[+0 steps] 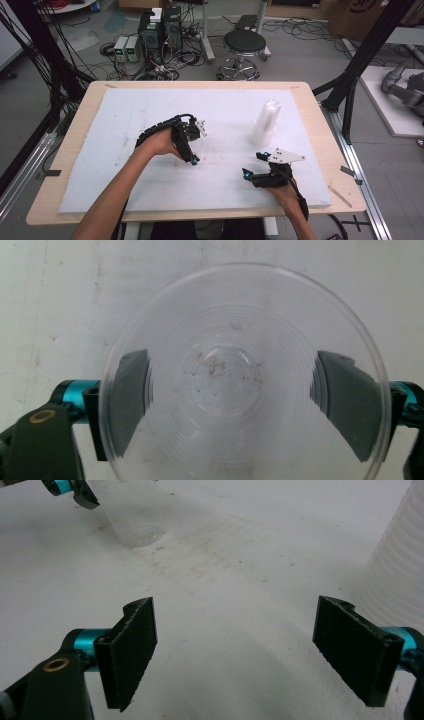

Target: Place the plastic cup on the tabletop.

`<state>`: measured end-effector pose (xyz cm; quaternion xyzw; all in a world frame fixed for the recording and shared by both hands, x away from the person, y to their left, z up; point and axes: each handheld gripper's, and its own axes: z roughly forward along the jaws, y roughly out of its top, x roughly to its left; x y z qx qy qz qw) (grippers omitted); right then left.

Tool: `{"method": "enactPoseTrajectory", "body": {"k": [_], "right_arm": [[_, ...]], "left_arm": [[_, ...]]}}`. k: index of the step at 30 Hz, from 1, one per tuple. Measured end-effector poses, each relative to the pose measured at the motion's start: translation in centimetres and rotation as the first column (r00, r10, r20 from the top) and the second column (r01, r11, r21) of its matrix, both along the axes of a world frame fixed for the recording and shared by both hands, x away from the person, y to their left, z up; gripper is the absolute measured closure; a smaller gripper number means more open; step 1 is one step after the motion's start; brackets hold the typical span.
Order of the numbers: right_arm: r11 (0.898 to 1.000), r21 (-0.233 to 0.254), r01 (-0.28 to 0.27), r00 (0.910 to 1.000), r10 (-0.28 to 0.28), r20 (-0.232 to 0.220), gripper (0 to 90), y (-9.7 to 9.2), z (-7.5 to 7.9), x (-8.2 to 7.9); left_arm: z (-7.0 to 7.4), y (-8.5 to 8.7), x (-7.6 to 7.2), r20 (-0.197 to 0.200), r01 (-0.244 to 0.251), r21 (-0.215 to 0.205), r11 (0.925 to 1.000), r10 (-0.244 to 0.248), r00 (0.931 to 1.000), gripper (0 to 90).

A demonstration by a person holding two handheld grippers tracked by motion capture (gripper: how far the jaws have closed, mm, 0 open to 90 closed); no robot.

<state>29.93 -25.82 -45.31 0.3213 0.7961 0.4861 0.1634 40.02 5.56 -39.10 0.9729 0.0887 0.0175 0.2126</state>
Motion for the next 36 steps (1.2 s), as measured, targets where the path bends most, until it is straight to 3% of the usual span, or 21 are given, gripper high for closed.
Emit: {"method": "enactPoseTrajectory", "body": {"k": [1, 6, 11, 13, 16, 20, 22, 25, 27, 29, 33, 36], "right_arm": [[1.0, 0.0, -0.001, 1.0, 0.001, -0.003, 17.5, 0.0, 0.0, 0.0], [1.0, 0.002, 0.002, 1.0, -0.002, -0.003, 17.5, 0.0, 0.0, 0.0], [1.0, 0.003, -0.001, 1.0, 0.001, -0.002, 17.4, 0.0, 0.0, 0.0], [1.0, 0.004, -0.003, 1.0, 0.003, -0.002, 17.5, 0.0, 0.0, 0.0], [1.0, 0.007, -0.006, 1.0, 0.006, 0.002, 17.5, -0.1, 0.0, 0.0], [1.0, 0.01, -0.003, 1.0, 0.003, 0.001, 17.4, -0.1, 0.0, 0.0], [1.0, 0.011, -0.001, 1.0, 0.001, -0.001, 17.5, -0.1, 0.0, 0.0], [1.0, 0.017, 0.001, 1.0, -0.001, 0.0, 17.4, -0.2, 0.0, 0.0], [1.0, 0.022, 0.006, 1.0, -0.005, -0.006, 17.4, -0.2, 0.0, 0.0], [1.0, 0.02, 0.005, 1.0, -0.005, -0.006, 17.4, -0.2, 0.0, 0.0], [1.0, 0.017, 0.006, 1.0, -0.006, 0.001, 17.5, -0.2, 0.0, 0.0], [1.0, 0.021, 0.013, 0.9999, -0.013, -0.001, 17.4, -0.2, 0.0, -0.1]], "left_arm": [[0.0, 0.1, 0.0, 0.015, -0.003, 0.004, 1.0, 0.003, 0.9999, 15.1], [0.0, 0.9, -0.1, 0.004, -0.015, -0.032, 0.9994, 0.015, 0.9999, 14.8], [0.5, 3.1, -0.9, 0.035, -0.038, -0.093, 0.995, 0.041, 0.9986, 12.7], [0.8, 4.2, -1.3, 0.034, -0.042, -0.132, 0.9904, 0.047, 0.9983, 12.0], [0.7, 6.0, -2.2, 0.048, -0.058, -0.157, 0.9858, 0.066, 0.9966, 12.0], [0.1, 8.9, -4.0, 0.066, -0.096, -0.239, 0.9663, 0.115, 0.9912, 12.0], [-0.3, 10.6, -4.9, 0.073, -0.13, -0.285, 0.9496, 0.157, 0.9849, 12.0], [-0.9, 12.8, -6.3, 0.077, -0.161, -0.363, 0.9176, 0.202, 0.9762, 12.0], [-1.3, 14.0, -7.2, 0.092, -0.191, -0.406, 0.8938, 0.248, 0.9645, 12.0], [-1.8, 15.1, -8.0, 0.098, -0.217, -0.468, 0.857, 0.294, 0.9509, 12.0], [-2.7, 16.8, -9.3, 0.113, -0.27, -0.574, 0.7735, 0.4, 0.9094, 12.0], [-3.6, 17.3, -10.1, 0.115, -0.297, -0.622, 0.7246, 0.46, 0.8805, 12.0]]}}
